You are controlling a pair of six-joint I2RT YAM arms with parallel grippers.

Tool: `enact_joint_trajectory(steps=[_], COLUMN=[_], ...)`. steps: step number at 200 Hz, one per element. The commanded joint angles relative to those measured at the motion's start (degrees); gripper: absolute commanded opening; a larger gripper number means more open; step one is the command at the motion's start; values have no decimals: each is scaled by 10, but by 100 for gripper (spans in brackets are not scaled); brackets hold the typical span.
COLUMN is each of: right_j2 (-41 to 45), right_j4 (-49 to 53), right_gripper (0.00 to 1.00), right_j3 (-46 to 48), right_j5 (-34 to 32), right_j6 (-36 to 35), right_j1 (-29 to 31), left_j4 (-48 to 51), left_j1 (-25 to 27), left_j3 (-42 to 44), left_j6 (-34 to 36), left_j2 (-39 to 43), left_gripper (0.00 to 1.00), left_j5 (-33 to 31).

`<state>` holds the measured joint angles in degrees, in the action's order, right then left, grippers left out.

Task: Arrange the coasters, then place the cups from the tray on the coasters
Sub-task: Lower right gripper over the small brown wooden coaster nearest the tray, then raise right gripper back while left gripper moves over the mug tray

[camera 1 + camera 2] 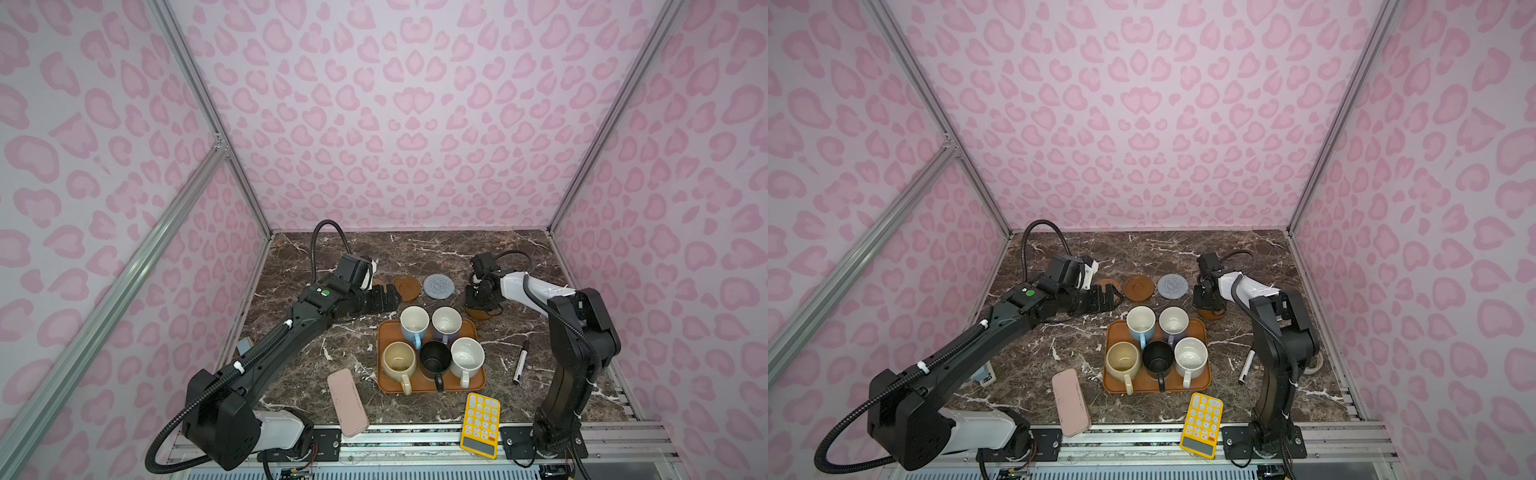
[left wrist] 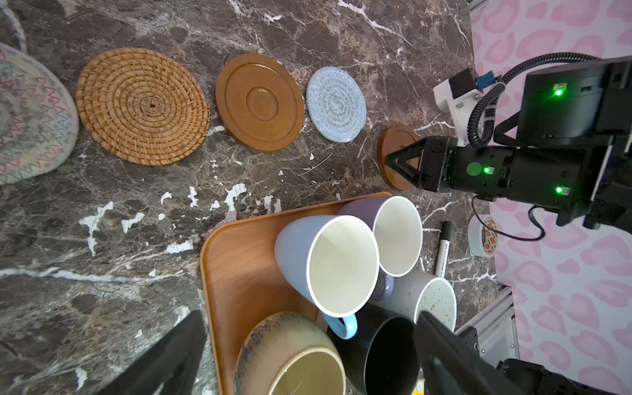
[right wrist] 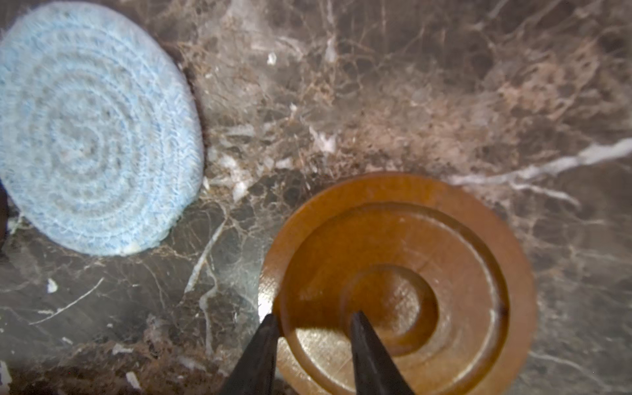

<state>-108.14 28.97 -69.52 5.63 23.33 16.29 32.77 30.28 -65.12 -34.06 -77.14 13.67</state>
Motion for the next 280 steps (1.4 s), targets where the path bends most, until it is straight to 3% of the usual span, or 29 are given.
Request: enact_joint_trajectory(steps=[1,163,280], right_j2=[-20,-114,-70], right_j4=[16,45,68], right_gripper=[37,33,36], right_j3=[4,-133,-189], right_j5=[-26,-12,-22], right_j6=[-2,-41,-57], right_j1=[-6,-43,-51], left_j4=[-9,-9,5], left_j1=[0,6,20], left_j3=[4,19,15], left_j6=[-5,-20,-39], left_j2=[5,17,36], left_gripper=[97,97,97], left_j5=[-1,-19,-49])
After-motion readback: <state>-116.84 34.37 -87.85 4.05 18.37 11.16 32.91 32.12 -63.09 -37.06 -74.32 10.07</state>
